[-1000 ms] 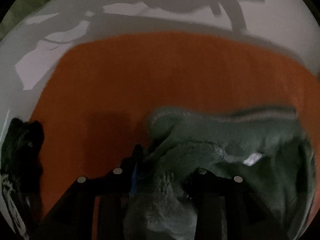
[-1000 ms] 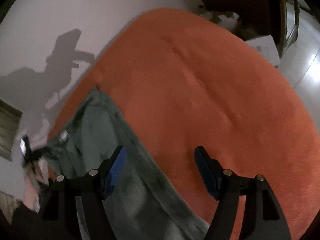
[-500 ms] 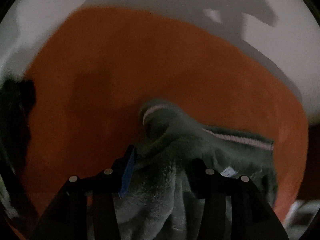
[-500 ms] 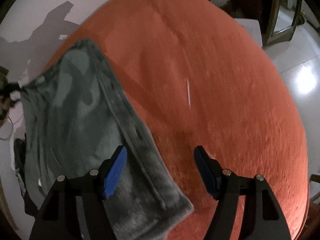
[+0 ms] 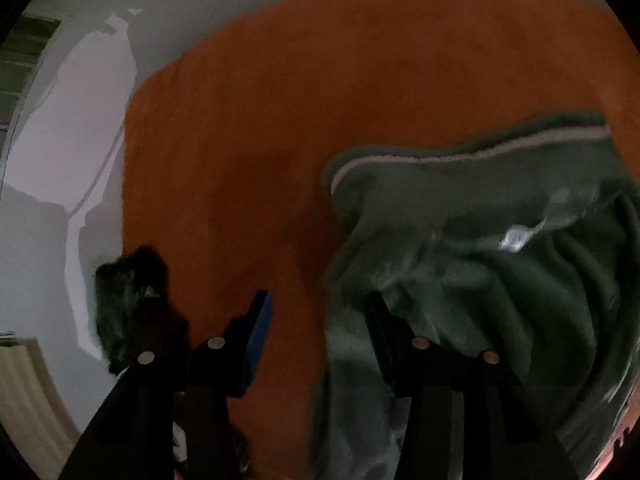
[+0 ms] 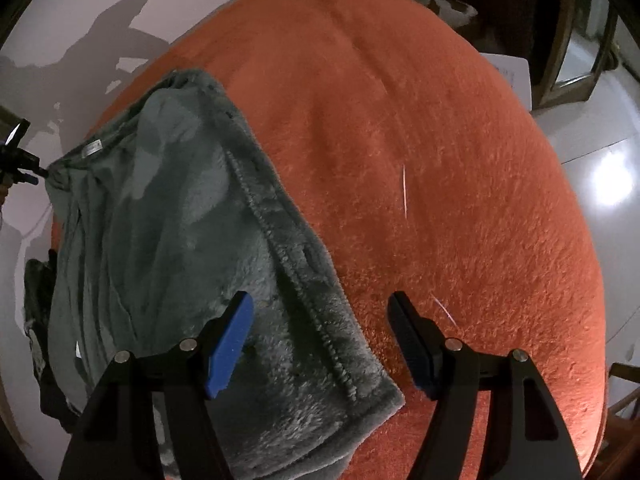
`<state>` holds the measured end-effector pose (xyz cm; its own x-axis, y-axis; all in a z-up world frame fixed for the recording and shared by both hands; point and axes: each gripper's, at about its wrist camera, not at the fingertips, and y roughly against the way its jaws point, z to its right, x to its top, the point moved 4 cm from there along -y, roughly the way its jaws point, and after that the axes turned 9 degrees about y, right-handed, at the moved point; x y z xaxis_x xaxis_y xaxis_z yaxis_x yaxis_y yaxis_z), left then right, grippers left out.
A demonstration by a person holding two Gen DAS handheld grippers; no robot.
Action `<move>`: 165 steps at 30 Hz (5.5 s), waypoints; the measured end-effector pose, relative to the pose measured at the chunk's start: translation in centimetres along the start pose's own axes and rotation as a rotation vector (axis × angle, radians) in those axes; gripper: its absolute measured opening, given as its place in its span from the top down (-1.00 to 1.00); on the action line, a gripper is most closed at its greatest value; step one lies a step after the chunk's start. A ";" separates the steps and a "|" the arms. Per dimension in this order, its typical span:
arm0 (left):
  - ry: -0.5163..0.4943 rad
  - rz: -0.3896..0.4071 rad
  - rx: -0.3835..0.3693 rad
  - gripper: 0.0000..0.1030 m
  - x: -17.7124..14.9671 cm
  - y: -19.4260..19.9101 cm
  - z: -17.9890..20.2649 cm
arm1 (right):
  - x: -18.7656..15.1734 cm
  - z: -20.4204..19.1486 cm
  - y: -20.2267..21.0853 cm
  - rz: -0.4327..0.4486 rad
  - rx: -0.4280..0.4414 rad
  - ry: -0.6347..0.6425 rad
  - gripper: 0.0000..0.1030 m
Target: Fold clothes
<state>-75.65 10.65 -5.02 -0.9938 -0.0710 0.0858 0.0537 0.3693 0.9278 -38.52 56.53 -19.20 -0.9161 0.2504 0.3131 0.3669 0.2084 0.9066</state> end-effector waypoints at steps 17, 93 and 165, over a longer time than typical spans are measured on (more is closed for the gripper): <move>0.134 0.220 -0.419 -0.08 -27.3 -0.7 -3.4 | -0.9 -5.9 0.6 0.061 0.103 0.116 -0.36; -0.347 0.852 0.050 0.70 -64.6 -2.6 14.1 | -15.6 -48.6 -8.3 -0.329 0.255 0.985 -0.48; -0.036 0.681 -0.078 0.70 -65.1 -7.4 5.7 | -23.3 -45.9 -7.6 -0.010 0.159 1.393 0.06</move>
<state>-11.86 17.86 -19.51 -0.7384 0.1850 0.6485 0.6734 0.2529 0.6947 -27.33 5.74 -20.40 -0.2903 -0.8640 0.4113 0.2877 0.3311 0.8987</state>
